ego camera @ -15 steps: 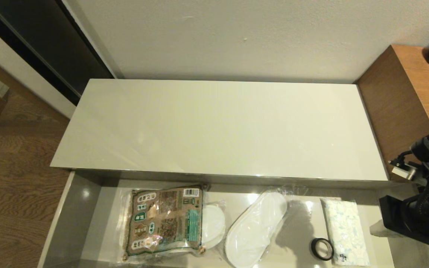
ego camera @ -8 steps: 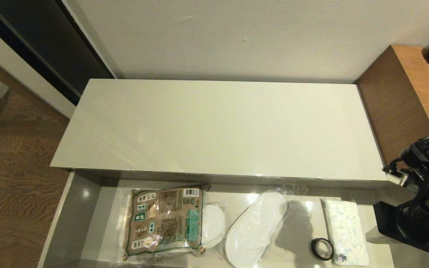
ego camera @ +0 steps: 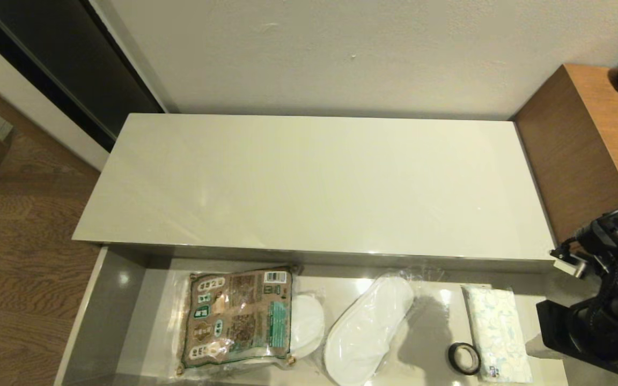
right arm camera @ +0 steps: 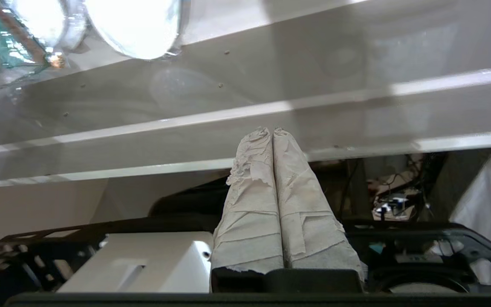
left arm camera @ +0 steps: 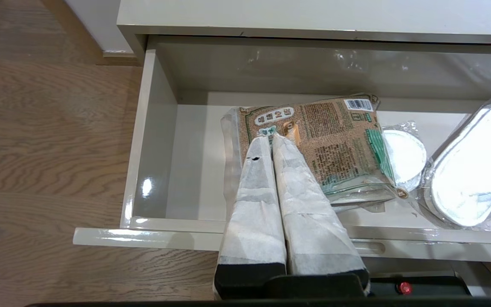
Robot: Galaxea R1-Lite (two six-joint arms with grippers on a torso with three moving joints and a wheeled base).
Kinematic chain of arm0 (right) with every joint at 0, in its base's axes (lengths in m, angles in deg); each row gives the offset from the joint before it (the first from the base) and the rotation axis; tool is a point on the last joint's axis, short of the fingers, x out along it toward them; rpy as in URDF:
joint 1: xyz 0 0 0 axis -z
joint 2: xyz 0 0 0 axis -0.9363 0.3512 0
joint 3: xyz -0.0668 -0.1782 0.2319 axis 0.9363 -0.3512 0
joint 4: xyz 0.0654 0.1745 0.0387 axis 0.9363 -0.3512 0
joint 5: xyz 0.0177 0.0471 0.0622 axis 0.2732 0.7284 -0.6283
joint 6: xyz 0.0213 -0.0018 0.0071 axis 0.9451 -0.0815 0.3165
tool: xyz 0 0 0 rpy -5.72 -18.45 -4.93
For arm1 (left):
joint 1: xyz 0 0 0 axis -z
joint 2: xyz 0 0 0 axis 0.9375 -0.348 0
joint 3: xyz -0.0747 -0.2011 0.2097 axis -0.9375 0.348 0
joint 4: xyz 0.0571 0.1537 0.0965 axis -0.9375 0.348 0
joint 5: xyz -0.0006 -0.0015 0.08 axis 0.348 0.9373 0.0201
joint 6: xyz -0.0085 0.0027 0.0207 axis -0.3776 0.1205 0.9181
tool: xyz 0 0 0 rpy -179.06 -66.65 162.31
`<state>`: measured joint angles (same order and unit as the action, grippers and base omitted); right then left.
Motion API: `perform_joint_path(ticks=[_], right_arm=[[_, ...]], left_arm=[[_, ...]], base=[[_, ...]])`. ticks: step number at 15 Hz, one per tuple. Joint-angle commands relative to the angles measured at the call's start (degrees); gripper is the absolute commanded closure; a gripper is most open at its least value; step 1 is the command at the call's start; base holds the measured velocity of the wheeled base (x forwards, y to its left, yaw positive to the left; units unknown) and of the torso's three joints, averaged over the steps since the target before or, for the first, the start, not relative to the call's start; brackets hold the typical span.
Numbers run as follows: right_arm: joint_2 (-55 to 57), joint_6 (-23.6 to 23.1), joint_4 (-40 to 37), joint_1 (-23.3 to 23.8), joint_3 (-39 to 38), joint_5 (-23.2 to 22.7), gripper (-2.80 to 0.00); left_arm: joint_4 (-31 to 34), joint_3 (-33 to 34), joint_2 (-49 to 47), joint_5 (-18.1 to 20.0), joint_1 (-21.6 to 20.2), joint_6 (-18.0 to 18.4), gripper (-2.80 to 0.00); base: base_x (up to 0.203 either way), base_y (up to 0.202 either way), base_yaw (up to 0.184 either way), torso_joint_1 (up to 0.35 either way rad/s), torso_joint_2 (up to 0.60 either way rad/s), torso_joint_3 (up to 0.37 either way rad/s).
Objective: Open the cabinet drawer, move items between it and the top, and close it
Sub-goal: Take out the tissue from the drawer
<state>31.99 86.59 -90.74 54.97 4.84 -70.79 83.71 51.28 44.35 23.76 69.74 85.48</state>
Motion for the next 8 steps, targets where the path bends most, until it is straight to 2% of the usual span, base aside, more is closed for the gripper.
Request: perform_joint_path(ticks=[1, 4, 6, 8], right_arm=[[-4.39, 0.28, 0.02, -0.39, -1.38, 0.9, 0.0], [-13.85, -0.14, -0.64, -2.42, -2.99, 5.01, 0.0], [-15.36, -4.6, -0.61, -3.04, -7.06, 8.48, 0.0], [-14.46, -7.05, 1.83, -3.01, -8.63, 8.96, 0.0]], left_arm=[[-0.02, 0.01, -0.09, 0.0, -0.02, -0.03, 0.0], [-0.02, 0.01, -0.09, 0.0, -0.02, -0.03, 0.0], [-0.02, 0.01, -0.09, 0.09, -0.02, -0.03, 0.0], [-0.02, 0.01, -0.09, 0.0, -0.02, -0.03, 0.0]], base=[[0.0, 0.0, 0.0, 0.0, 0.0, 0.0], [0.0, 0.0, 0.0, 0.0, 0.0, 0.0], [0.0, 0.0, 0.0, 0.0, 0.0, 0.0], [0.0, 0.0, 0.0, 0.0, 0.0, 0.0]])
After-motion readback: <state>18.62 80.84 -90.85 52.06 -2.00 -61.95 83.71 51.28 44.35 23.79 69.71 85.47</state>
